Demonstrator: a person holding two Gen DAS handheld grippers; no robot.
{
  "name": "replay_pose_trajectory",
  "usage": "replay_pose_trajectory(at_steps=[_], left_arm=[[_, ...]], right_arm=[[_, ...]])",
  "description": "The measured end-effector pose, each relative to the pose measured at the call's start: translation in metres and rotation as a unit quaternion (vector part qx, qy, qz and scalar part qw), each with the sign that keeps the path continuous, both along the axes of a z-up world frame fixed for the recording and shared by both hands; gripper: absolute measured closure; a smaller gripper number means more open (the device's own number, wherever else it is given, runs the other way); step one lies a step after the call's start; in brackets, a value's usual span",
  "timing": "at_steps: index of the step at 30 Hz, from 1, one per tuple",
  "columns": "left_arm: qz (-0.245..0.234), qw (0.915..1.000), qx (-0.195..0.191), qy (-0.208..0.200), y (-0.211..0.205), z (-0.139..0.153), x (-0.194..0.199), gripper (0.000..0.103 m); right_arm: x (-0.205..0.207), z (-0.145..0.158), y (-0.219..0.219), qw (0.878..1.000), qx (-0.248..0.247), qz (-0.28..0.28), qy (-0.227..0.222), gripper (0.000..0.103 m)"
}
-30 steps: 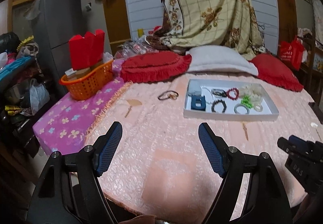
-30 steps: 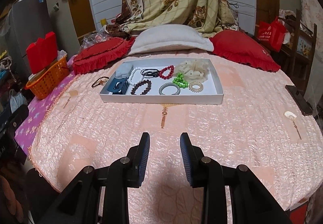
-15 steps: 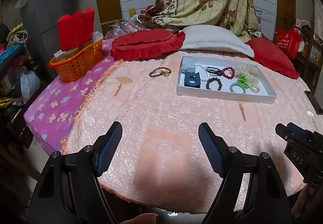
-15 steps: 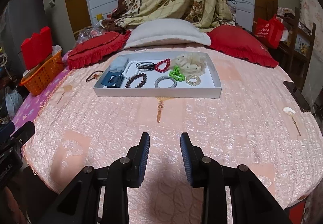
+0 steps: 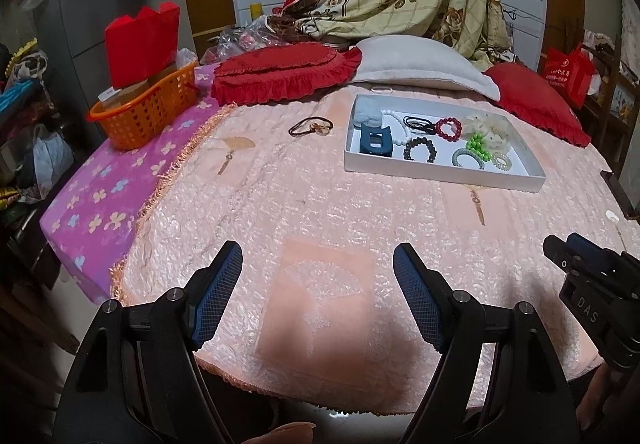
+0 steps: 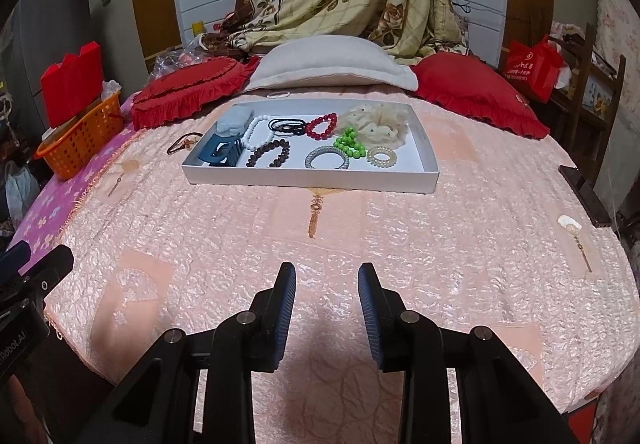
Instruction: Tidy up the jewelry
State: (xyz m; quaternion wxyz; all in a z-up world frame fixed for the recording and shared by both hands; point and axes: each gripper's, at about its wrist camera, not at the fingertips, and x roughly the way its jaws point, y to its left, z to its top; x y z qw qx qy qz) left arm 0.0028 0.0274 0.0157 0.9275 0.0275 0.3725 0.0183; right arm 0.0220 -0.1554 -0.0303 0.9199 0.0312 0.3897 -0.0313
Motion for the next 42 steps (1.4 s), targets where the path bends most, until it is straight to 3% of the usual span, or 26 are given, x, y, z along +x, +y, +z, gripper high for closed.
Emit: replay_pose_trajectory(at_steps=[42], left_arm=[[-0.005,0.9987,0.002,0.05,-0.005,-0.028,0.013,0.025]], right_arm=[[0.008,-0.024,-0.002,1.0,-0.002,-0.002,0.023,0.07]])
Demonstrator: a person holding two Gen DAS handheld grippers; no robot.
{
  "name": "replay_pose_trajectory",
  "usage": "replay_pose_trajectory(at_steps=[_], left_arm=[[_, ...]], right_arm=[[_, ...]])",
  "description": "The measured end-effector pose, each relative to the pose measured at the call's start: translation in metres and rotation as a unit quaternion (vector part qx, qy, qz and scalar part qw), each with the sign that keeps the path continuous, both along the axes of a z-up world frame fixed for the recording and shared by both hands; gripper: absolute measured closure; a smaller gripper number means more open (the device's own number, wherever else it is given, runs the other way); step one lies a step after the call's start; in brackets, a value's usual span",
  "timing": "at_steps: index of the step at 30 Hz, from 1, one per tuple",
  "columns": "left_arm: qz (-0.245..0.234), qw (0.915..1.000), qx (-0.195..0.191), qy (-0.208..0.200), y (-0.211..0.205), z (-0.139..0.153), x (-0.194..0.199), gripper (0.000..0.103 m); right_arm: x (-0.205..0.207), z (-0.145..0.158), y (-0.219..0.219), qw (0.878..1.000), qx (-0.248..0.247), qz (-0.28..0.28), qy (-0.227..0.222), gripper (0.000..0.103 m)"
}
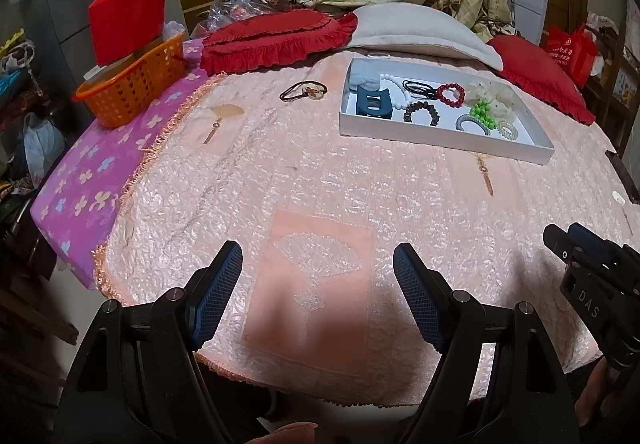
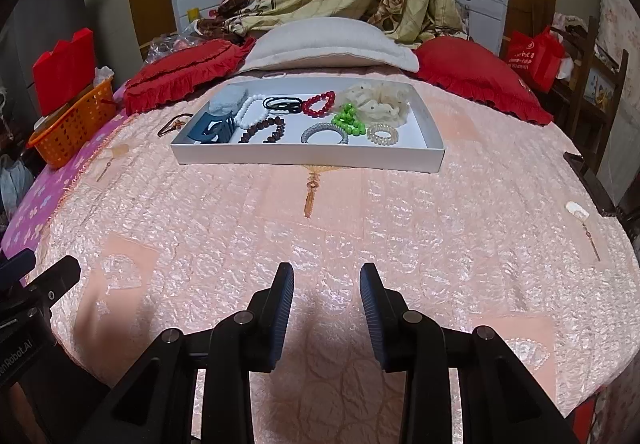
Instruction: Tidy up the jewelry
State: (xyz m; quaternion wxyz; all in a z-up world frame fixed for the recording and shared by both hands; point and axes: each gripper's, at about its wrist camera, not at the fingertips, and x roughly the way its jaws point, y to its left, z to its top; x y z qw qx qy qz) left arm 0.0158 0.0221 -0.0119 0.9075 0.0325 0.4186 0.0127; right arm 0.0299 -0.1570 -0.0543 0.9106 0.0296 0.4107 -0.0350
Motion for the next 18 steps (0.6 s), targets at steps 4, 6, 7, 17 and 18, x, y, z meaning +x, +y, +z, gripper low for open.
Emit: replay_pose_trajectory(at_steps=[4,6,7,17,18], left_arm=[[-0.001,1.0,0.001,0.004,-0.001,-0.0025,0.0011,0.025],[-0.002,1.0,0.001,0.005,-0.0012,-0.0031,0.0017,0.025],[-0.002,1.0,0.001,0.006,-0.0011,-0.0034,0.0022,0.025],[-0.004,0.9999,-0.002,0.014,-0.0008,-0.0078,0.0057,0.025],[-0.005,0.9999,-0.001,0.014,-0.0008,-0.008,0.0059,0.025]], right_arm=[[0.0012,-0.0023,-0.0013,1.0,0.001,-0.001,0.003,0.07],[0.0019,-0.0036,-0.0017,1.0,0.002,-0.002,0.005,0.07],[0.0018,-0.0038,-0.0017,1.0,0.002,-0.002,0.005,0.07],[0.0038,-0.0078,-0.0003,1.0,-0.001,0.0,0.01,0.07],[0.004,-0.0083,0.0001,1.0,-0.002,0.0,0.01,0.07]])
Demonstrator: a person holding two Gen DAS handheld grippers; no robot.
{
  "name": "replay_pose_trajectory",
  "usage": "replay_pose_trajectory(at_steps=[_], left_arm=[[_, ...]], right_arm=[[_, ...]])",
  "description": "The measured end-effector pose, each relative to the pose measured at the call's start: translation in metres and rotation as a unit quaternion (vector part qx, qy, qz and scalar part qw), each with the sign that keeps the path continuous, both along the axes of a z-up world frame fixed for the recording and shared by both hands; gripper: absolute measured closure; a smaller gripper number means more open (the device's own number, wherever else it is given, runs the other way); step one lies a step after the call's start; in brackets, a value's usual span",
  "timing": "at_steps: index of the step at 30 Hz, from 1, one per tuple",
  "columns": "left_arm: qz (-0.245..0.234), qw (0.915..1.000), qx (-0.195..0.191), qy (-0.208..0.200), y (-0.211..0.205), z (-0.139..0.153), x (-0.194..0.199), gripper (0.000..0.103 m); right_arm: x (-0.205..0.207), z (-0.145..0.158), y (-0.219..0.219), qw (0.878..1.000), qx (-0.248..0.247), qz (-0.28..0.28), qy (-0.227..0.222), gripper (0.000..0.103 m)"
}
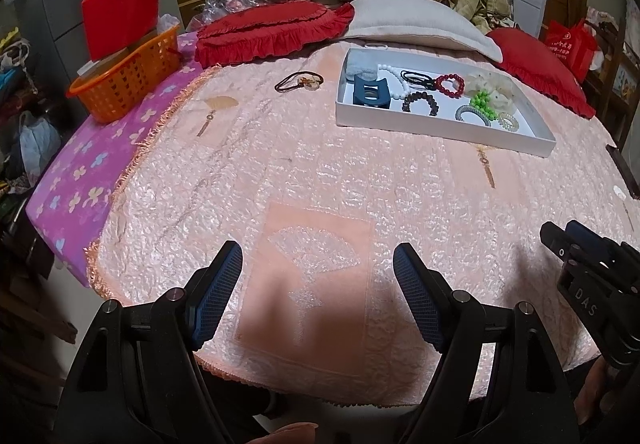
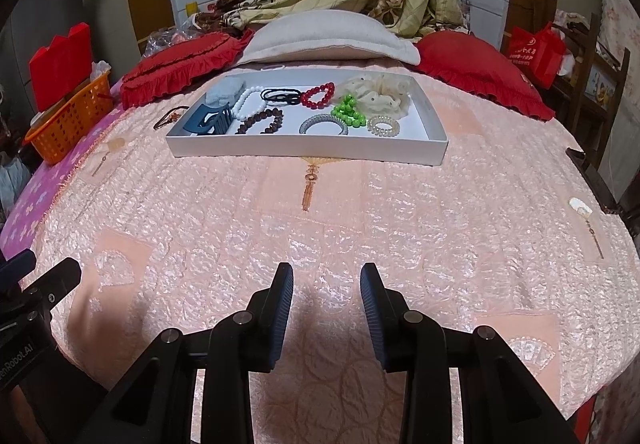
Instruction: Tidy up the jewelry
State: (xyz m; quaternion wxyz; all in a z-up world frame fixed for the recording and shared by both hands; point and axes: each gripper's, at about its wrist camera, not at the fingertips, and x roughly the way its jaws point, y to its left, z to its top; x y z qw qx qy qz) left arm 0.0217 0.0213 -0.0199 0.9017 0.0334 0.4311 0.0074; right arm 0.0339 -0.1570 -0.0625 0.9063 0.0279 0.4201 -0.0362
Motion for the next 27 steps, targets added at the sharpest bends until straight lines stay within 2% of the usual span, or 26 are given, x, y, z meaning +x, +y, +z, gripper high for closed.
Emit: replay_pose_trajectory(at_steps=[27], left_arm=[[-0.001,0.9999,0.005,0.011,-0.0019,-0.0094,0.0037,0.025]], right_arm=[[0.0036,-0.0082,-0.0063,1.0,0.004,-0.01,0.008,0.069]])
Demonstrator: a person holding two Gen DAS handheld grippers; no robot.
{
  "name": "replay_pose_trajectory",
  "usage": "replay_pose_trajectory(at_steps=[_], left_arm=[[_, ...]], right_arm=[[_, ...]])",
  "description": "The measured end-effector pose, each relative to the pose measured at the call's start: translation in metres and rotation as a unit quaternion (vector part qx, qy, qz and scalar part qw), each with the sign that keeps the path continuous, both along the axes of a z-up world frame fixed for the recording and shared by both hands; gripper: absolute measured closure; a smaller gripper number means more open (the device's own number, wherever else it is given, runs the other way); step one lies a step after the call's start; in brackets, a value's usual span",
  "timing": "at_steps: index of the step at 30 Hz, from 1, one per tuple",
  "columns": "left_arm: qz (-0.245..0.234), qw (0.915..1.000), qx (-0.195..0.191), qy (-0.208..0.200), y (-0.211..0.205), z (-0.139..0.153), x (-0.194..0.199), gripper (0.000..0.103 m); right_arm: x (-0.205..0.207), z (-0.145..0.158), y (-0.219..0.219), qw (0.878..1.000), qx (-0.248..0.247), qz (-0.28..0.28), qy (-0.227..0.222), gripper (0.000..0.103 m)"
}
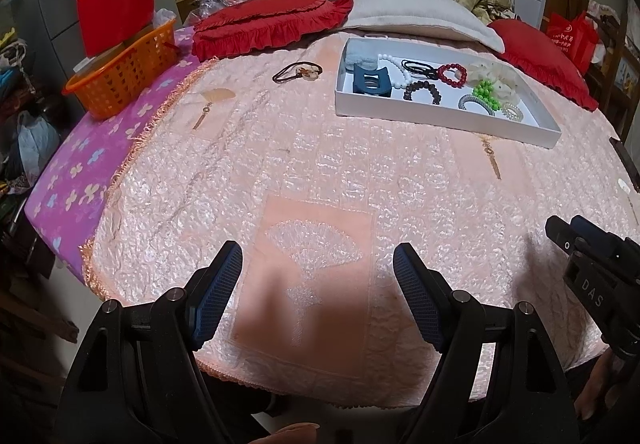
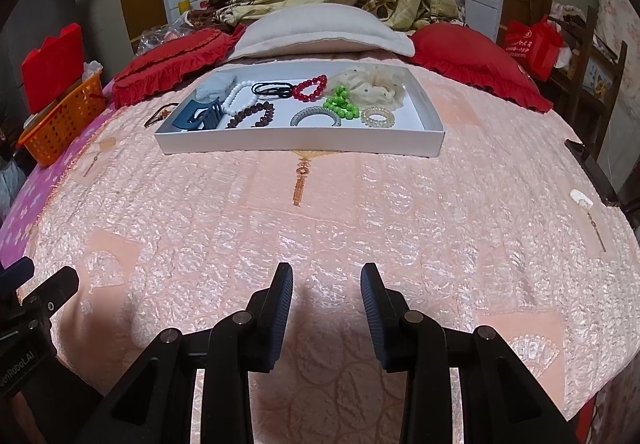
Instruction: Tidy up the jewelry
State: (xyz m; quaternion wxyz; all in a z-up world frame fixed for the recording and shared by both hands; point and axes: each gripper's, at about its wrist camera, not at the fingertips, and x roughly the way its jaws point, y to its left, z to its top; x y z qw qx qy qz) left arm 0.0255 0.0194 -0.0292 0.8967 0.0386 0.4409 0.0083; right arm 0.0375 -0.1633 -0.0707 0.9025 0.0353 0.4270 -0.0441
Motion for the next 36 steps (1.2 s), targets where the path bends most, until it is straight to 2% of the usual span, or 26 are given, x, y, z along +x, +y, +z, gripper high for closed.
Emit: replay_pose_trajectory(at_steps=[36], left_arm=[[-0.005,0.9999,0.0,0.013,-0.0003,-0.01,0.0027,0.025]], right_arm=[[0.003,-0.0067,0.0006,1.0,-0.002,-0.005,0.008,0.069]])
